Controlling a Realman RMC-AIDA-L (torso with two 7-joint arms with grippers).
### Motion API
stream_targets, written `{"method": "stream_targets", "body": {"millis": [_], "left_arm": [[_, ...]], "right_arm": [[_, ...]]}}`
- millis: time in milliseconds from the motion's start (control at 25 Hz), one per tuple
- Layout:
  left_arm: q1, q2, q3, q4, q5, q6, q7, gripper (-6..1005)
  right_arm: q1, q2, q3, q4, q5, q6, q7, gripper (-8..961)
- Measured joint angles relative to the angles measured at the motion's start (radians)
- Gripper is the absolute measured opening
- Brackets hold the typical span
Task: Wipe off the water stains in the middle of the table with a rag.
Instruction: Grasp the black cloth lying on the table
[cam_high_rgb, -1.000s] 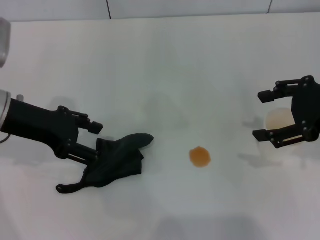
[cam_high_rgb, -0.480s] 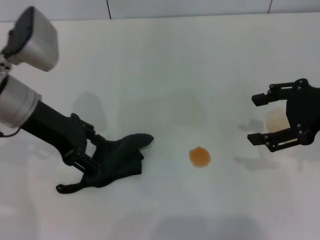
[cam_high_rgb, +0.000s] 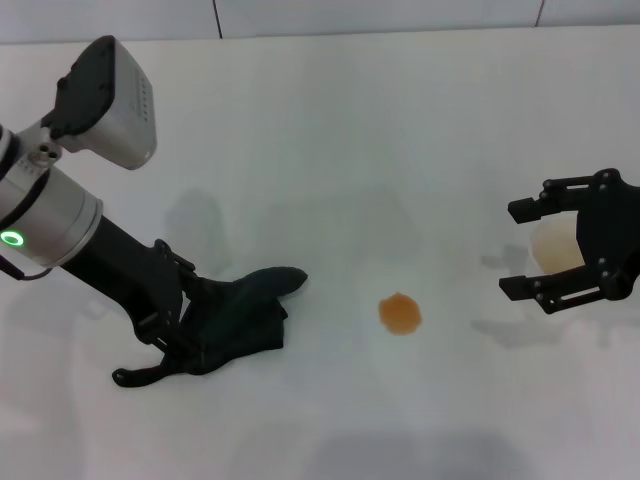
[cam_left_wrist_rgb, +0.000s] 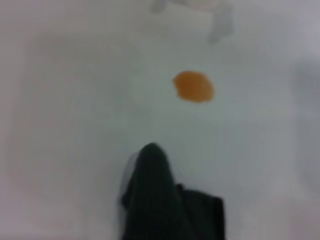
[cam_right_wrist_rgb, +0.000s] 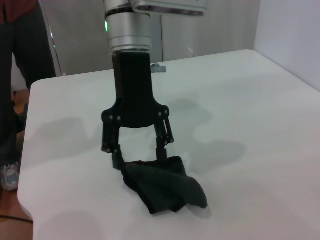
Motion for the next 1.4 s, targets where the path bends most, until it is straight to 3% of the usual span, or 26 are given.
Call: {"method": "stream_targets", "body": {"millis": [560, 1000, 1400], "left_arm": [[-0.002, -0.002, 0.022, -0.032, -0.001, -0.062, 0.007, 816], [-0.007, -0.004, 0.027, -0.053, -0.002, -0.096, 0.004, 733], [-0.004, -0.008, 0.121, -0.056, -0.002, -0.174, -0.058, 520]], "right_arm": [[-0.001, 0.0, -0.007, 0.003, 0.007, 0.004, 0.001, 838], [-0.004, 0.0, -0.005, 0.003, 0.007, 0.005, 0.003, 838], [-0.004, 0.0, -0.001, 0.002, 0.007, 0.002, 0.016, 838]]}}
